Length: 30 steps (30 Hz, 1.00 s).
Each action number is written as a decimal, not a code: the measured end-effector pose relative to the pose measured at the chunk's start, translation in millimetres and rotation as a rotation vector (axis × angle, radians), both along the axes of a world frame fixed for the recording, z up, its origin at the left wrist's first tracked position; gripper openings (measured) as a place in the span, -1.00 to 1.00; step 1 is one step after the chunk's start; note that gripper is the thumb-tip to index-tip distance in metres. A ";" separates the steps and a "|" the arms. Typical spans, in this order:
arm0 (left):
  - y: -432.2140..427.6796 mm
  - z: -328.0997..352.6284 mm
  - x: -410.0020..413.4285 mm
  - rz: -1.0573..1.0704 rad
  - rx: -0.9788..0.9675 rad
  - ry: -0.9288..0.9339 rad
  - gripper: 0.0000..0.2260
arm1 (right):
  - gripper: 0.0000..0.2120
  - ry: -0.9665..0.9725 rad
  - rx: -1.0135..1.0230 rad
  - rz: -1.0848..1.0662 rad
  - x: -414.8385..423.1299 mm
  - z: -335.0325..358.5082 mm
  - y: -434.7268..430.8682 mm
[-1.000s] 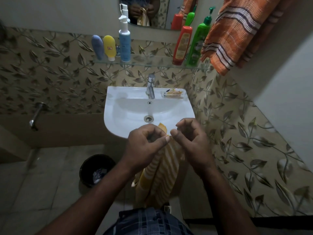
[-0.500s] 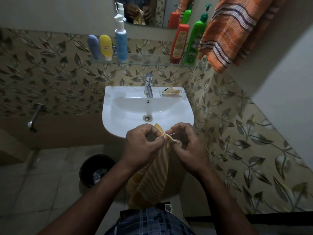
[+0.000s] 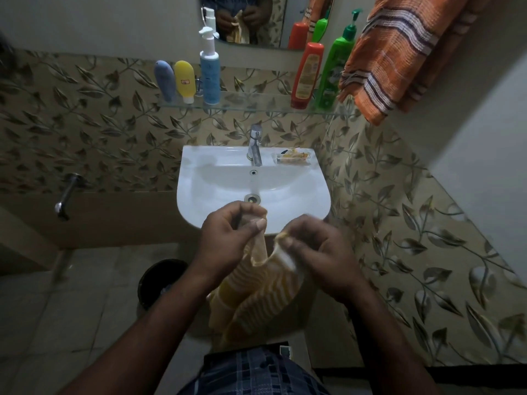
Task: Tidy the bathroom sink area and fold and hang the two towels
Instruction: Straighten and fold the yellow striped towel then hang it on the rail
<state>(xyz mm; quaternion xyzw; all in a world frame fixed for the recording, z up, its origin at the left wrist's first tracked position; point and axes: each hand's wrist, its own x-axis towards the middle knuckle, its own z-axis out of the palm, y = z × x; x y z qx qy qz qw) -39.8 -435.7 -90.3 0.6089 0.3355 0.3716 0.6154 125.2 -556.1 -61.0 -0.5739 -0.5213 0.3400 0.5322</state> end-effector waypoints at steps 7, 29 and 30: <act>-2.3 9.8 5.6 -0.047 -0.110 -0.113 -0.64 | -0.96 -0.041 0.034 -0.126 -14.4 -3.8 11.5; -12.8 16.8 12.2 -0.127 0.003 -0.017 -0.85 | -0.85 -0.117 0.028 -0.367 -7.2 4.9 16.9; -13.4 16.1 12.1 -0.123 0.005 -0.018 -0.84 | -0.85 -0.111 0.022 -0.358 -7.2 5.0 16.9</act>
